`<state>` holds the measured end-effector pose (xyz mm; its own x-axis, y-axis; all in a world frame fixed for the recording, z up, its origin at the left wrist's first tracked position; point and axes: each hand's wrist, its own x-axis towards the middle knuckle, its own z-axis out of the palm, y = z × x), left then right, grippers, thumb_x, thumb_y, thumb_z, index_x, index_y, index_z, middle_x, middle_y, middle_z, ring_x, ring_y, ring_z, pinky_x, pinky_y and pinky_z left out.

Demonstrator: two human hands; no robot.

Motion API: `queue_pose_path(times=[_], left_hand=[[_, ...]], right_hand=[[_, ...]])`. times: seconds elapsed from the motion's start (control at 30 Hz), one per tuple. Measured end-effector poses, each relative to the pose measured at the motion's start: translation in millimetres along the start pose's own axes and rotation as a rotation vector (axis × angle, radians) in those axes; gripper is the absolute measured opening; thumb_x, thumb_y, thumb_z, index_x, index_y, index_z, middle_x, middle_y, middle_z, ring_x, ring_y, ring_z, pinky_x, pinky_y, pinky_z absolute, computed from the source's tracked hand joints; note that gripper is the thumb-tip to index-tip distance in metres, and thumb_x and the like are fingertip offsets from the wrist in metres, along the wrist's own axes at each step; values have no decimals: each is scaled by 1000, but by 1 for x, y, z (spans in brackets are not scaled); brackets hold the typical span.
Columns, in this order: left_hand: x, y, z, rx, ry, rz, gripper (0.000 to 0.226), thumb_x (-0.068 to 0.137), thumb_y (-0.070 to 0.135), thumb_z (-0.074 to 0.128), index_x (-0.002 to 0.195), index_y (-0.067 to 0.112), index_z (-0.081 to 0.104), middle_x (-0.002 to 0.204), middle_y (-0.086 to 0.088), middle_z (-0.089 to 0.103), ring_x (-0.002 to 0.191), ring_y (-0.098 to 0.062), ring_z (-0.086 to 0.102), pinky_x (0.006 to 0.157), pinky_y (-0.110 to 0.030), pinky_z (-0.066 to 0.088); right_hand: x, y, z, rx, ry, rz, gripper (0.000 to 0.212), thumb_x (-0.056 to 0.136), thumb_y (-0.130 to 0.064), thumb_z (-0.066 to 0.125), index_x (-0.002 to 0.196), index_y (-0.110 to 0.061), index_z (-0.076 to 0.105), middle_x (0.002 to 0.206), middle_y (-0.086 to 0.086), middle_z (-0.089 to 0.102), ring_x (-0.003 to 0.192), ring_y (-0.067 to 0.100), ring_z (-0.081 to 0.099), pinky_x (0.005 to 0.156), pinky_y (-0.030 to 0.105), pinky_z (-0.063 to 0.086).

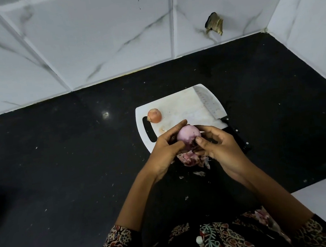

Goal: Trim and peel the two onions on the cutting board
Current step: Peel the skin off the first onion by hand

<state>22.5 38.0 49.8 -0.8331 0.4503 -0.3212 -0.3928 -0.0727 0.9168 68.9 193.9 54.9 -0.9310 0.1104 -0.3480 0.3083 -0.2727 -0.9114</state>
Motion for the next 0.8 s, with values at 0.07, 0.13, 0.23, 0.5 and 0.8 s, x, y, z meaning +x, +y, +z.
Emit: queue_pose_path(times=[0.07,0.13,0.23,0.5,0.8], left_hand=[[-1,-1,0,6,10,8,62,84,-20,48,133,17,53,130,-7,58,117,-24,60,91,-31,54],[-3,-2,1,43,24,36,63,83,-20,52,135,14,52,129,-6,60,117,-20,61,92,-31,54],[-3,-4,3,132,48,88,55,84,-15,57,134,7,53,124,-7,65,114,-17,63,92,-30,54],[-1,3,4,14,345,139,13,88,5,63,93,13,73,79,-1,75,59,-9,67,60,-19,54],[-1,-3,19,-53,213,108,21,88,21,61,105,12,70,106,-5,71,92,-16,70,71,-26,57]], right_hand=[[1,-3,-1,80,-15,44,26,88,-5,58,112,-12,63,98,7,68,74,12,69,64,23,57],[2,-6,-1,100,-48,72,33,85,-12,61,118,-8,62,99,11,68,73,15,68,62,23,56],[3,-10,0,7,-49,73,52,70,-25,72,118,-9,62,105,14,68,80,22,68,60,23,55],[3,-9,3,140,-1,165,50,78,-26,64,115,8,57,111,42,56,73,28,61,55,21,51],[4,-13,4,212,-29,165,22,86,-11,56,106,-6,64,98,21,63,83,26,62,63,25,54]])
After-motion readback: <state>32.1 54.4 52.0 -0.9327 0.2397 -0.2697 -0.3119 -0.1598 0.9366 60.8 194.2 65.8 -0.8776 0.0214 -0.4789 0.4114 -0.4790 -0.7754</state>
